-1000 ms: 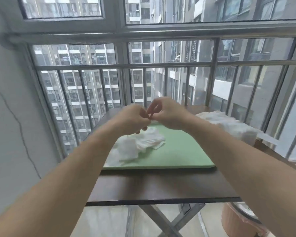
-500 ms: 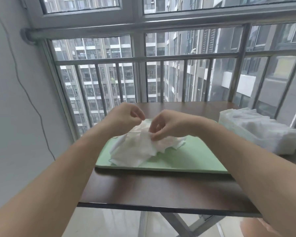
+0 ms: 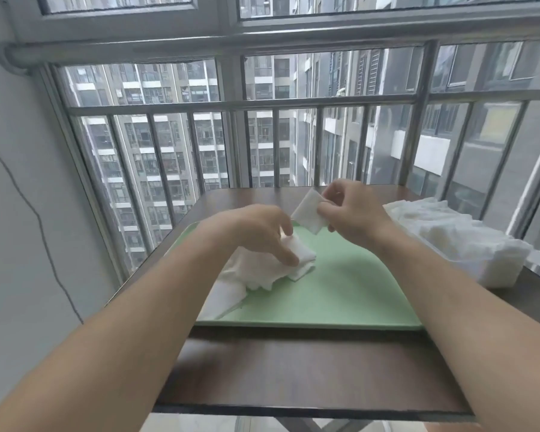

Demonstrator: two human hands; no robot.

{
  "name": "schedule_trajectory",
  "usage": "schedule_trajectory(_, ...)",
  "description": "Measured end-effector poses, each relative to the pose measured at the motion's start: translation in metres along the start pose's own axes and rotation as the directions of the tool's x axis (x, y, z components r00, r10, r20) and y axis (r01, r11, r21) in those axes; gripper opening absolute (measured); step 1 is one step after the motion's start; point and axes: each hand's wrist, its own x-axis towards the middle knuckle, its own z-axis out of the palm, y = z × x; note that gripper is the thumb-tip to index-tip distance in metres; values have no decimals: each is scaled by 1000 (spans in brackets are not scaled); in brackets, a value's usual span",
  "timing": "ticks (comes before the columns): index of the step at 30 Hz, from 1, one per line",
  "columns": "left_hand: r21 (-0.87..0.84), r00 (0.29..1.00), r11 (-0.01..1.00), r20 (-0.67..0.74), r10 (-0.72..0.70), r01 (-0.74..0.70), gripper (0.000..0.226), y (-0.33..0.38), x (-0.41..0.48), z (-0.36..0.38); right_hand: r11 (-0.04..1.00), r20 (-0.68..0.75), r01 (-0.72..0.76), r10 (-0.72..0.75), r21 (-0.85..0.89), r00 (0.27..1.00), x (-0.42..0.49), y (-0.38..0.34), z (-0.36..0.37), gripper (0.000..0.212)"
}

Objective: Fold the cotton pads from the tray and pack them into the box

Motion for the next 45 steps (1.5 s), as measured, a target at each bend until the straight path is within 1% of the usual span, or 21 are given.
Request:
schedule_trajectory(1,20,1000,1000,-13,-10,10,73,-1,2,2,1000,0,2,-2,-26,1000,0,1,0,12)
schedule_trajectory(3,22,999,1000,-48,-7,8,73,-2,3,4,1000,-3,10,-10,-23,1000,1,3,-1,6)
schedule_trajectory(7,-64,993,997,-113,36,-43,56,-4,2,7,999,-13,26,-27,-19,1000,0,3,-1,3)
schedule_trajectory(10,-114,987,991,-153,51,-69,56,-8,-1,9,999,-30,21,-20,38,999,1,1,0,4)
schedule_trajectory(12,-104,986,991,-156,61,-78,50,-9,-3,11,994,-35,14,-10,112,999,0,0,1,4)
schedule_trajectory(14,-76,983,993,-168,80,-94,39,-9,-5,13,984,-25,-8,13,181,1000,-1,0,3,3)
schedule_trajectory(17,-115,969,985,-222,104,-132,26,-10,-8,20,984,3,-21,21,179,1000,-2,2,5,7)
schedule_trajectory(21,-219,938,959,-330,101,-180,26,-12,-13,20,984,14,-30,28,178,1000,-1,4,7,8)
schedule_trajectory(25,-378,907,891,-414,79,-250,36,-12,-15,17,968,19,-62,59,242,998,-2,5,4,6)
schedule_trajectory(27,-465,879,829,-472,65,-311,42,-11,-17,16,948,44,-99,90,302,995,-2,5,3,5)
schedule_trajectory(29,-542,857,757,-513,46,-365,43,-9,-20,15,923,68,-125,108,364,992,-1,5,1,4)
schedule_trajectory(33,-596,823,688,-567,3,-414,34,-2,-21,16,874,124,-132,83,468,989,-3,2,-3,3)
schedule_trajectory(38,-648,816,606,-578,3,-461,23,3,-25,13,841,147,-134,66,523,987,-4,1,-5,4)
schedule_trajectory(42,-661,814,578,-581,9,-478,18,3,-27,13,800,202,-165,56,576,978,-5,1,-5,11)
schedule_trajectory(45,-653,800,578,-601,-1,-489,19,7,-27,17,795,222,-150,20,588,975,-7,1,-5,12)
